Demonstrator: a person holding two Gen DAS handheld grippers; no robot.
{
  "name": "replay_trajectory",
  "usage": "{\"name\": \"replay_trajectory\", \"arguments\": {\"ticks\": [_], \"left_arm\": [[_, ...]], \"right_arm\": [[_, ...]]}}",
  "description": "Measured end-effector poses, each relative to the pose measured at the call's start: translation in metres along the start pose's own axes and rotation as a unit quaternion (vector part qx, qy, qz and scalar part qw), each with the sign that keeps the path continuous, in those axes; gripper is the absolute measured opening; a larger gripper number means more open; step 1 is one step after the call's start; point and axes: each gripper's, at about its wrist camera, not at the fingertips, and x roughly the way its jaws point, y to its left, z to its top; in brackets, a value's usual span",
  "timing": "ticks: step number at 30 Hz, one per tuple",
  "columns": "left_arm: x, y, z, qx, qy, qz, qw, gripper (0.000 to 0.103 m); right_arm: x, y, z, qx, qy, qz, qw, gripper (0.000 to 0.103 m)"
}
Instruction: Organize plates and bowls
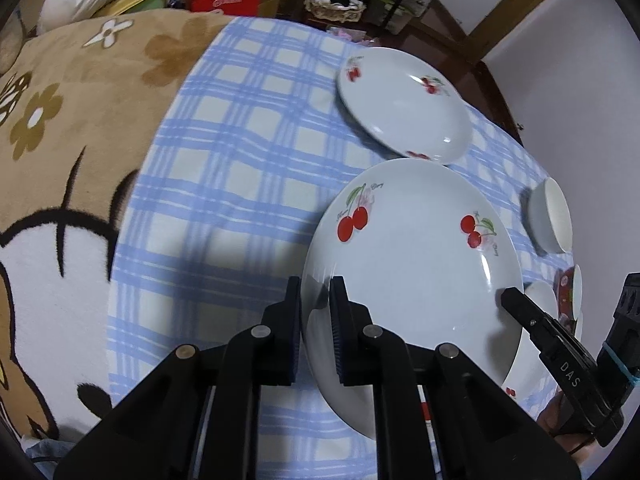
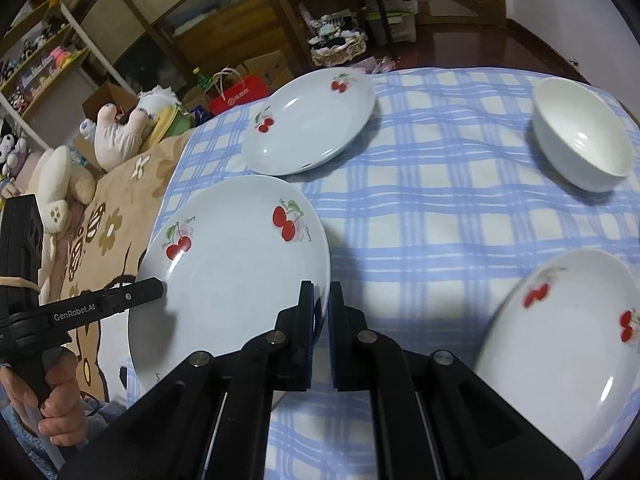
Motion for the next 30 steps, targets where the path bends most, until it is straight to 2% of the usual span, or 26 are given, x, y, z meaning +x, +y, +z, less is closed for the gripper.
{"name": "replay_trajectory", "arguments": {"ticks": [3,16,30], "left_arm": [[-0.003,-0.016,-0.002,0.004,0.000,-0.011,0.9999,0.013],[0.000,-0.107,-0.020,0.074,-0.005,-0.041,0.9964,0.013],[0.012,-0.182,-0.046,0.149,0.001,-0.045,0.9878,0.014]], "right_arm": [[-0.015,-0.013,-0.003,0.010,-0.011,-0.007,1.000,0.007],[-0.077,-0.076,-0.013,0.041,-0.045,-0.052,0.997,0.008],[-0.126,-0.135,-0.038,0.085,-0.075,-0.083,0.990,0.007]]}}
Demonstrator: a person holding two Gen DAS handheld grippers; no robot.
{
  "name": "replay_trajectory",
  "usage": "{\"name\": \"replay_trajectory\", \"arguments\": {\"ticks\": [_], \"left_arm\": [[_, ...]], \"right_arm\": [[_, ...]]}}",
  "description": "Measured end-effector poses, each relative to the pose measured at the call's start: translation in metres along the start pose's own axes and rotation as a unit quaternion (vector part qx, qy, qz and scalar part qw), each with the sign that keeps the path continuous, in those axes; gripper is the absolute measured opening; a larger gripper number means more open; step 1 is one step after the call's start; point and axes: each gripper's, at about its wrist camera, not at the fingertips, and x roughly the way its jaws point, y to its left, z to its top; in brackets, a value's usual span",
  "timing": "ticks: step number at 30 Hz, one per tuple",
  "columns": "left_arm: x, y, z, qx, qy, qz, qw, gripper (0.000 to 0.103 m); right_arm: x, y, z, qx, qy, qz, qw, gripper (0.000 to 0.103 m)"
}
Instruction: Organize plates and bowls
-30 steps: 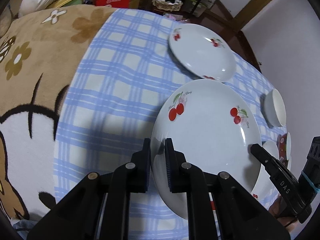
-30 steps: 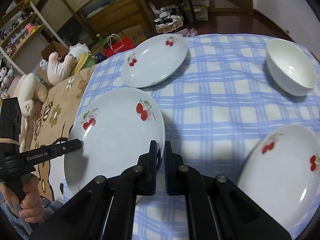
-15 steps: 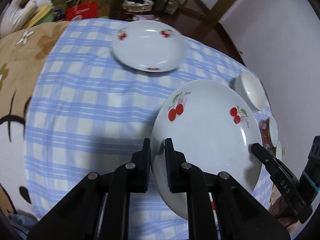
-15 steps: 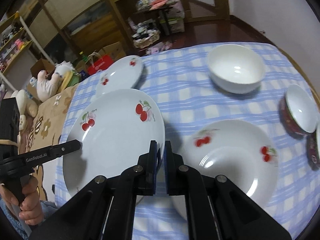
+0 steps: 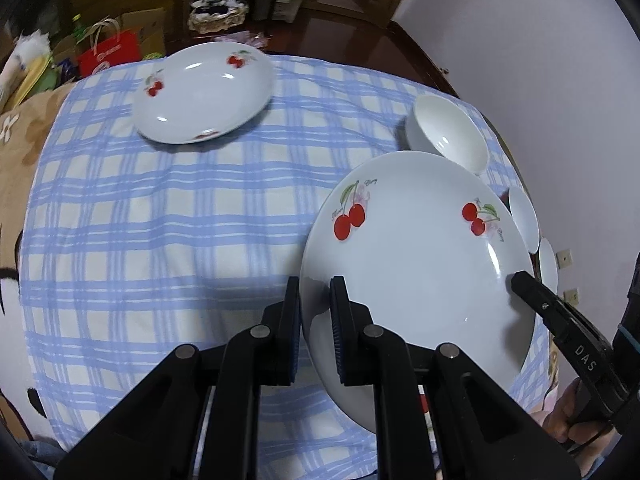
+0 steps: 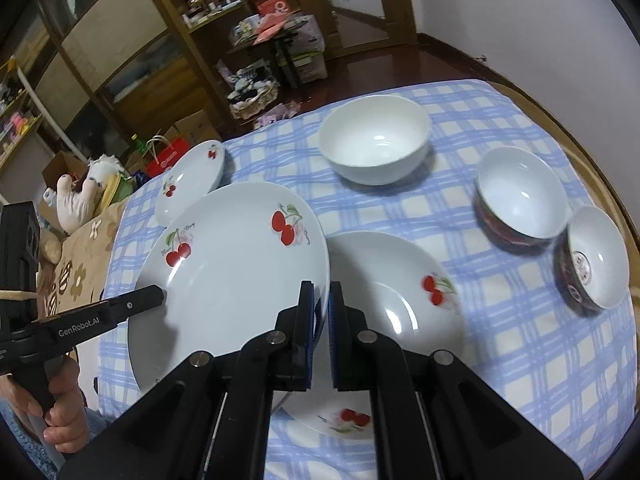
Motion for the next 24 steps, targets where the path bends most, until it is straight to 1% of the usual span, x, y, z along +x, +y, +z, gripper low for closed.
{"name": "replay_trajectory", "arguments": {"ticks": [6,11,24], "left_arm": [[0.015,-0.024,-0.010,0.022,0.010,-0.014,0.9996,0.015],[0.023,-0.040,-0.016,0.049,0.010,-0.006,0.9987,0.015],[0.051,-0.045,-0.019,0.056,0.034,0.006,0.9978,0.014]], "right_arm": [[-0.012,-0.025,-0.008,0.023,-0.011,-0.009,1.000,0.007],[-0.012,-0.043,-0.019,0.035,-0.009,-0.009,0.999,0.007],[0.006,-0.058,-0.039,0.045,0.005,-0.006,0.999,0.007]]}}
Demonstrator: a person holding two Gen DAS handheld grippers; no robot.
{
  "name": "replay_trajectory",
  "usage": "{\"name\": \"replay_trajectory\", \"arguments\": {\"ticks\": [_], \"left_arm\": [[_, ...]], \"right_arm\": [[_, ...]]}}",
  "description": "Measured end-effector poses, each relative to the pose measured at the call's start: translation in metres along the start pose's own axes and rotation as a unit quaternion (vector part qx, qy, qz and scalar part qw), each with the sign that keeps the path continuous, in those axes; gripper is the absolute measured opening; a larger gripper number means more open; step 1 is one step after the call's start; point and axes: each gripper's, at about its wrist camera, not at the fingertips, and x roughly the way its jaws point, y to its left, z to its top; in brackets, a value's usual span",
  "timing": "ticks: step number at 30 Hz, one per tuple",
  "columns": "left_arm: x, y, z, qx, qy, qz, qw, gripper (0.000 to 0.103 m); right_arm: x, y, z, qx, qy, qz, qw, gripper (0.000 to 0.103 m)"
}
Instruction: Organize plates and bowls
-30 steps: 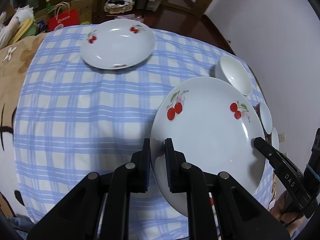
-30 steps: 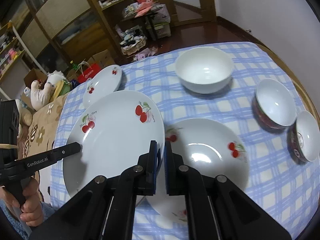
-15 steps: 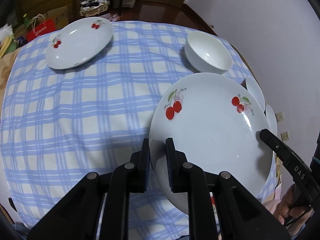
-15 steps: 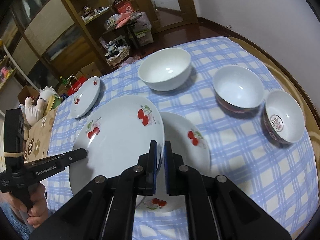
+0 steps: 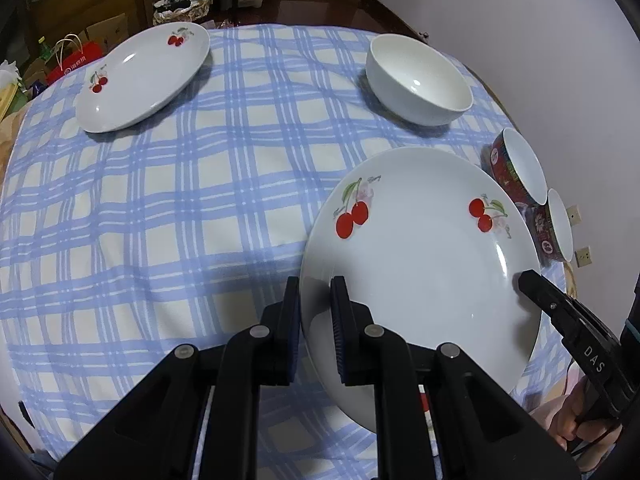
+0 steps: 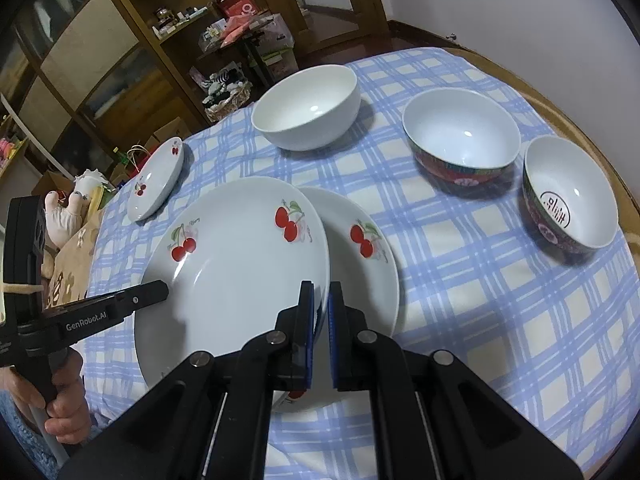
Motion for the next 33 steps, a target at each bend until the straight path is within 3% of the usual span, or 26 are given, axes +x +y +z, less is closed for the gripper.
{"name": "replay_trajectory", "arguments": {"ticks": [13,33], "left_arm": [[0.012,-0.014,0.005,0.033,0.001,0.021,0.9992,0.016],[0.024,-0.015,0.002,0.040,0.018,0.028,0.9986,0.015]], "right_arm": [[0.007,-0.010,-0.002,0.008,0.002,-0.002,1.000,0.008],[0.014,-0.014,-0.008,-0.002,0.012,-0.012,1.000,0.007]]}}
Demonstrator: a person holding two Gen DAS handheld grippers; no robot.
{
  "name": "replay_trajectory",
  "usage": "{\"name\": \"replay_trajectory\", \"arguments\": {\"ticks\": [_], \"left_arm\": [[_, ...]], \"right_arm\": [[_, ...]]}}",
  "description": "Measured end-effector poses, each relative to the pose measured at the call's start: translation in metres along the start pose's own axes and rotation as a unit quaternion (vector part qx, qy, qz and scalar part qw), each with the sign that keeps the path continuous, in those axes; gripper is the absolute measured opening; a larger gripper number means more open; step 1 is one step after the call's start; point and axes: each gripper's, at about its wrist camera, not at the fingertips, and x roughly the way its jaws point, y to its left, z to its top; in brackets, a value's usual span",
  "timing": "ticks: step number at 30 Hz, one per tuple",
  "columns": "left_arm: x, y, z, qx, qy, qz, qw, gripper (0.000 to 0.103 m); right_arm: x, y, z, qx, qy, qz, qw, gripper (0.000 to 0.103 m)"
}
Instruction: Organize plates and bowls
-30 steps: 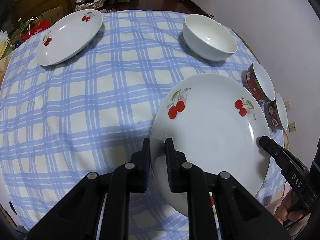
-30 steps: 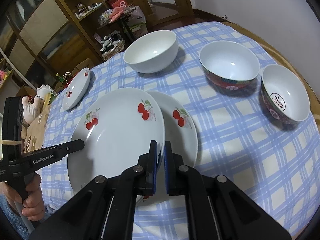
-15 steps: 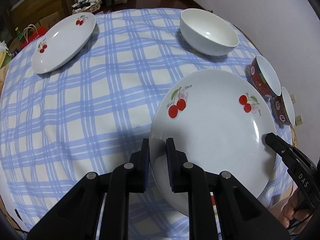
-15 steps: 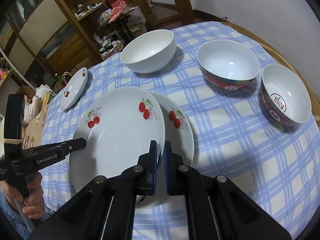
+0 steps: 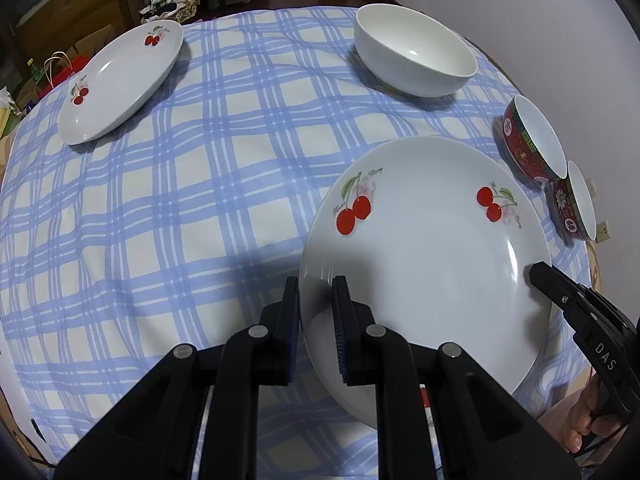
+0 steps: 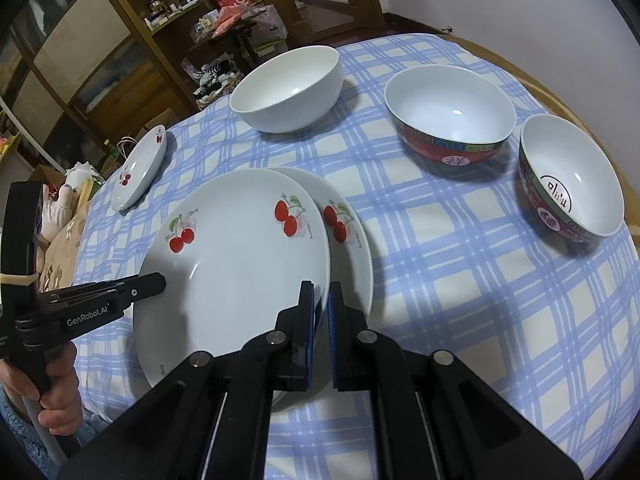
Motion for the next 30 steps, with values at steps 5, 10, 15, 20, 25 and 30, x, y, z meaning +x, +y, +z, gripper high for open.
{"name": "replay_trajectory", "arguments": {"ticks": [5,10,15,20,25,30], "left_arm": [[0.0006,0.0009,-0.0002,-0.003,0.002,-0.002,1.0000,0.015],[0.0013,0.0012,-0.0002,-0.001,0.002,0.001,1.0000,0.015],[0.0021,0.0014,0.0003,0.000,0.003,0.001,1.0000,0.015],[0.0034,0.0021,0.0002,-0.001,0.004,0.001,1.0000,0.015],[0.0028,0.0016,0.0004,0.000,0.004,0.002,1.0000,0.015],[0.0030,0.0005,-0.0001,0.006,0.002,0.006,1.0000,0.015]], "right_arm": [[0.0004,-0.0006,0.0002,0.000,0.000,0.000,1.000,0.007],[0.0009,-0.0007,0.0000,0.002,0.002,0.000,1.000,0.007],[0.0013,-0.0011,-0.0009,0.003,0.005,0.000,1.000,0.007],[0.0030,-0.0021,-0.0016,0.004,0.007,-0.001,1.000,0.007],[0.0035,-0.0026,-0.0021,0.006,0.008,-0.004,1.000,0.007],[0.0023,-0.0030,-0.0018,0.004,0.004,-0.009,1.000,0.007]]}}
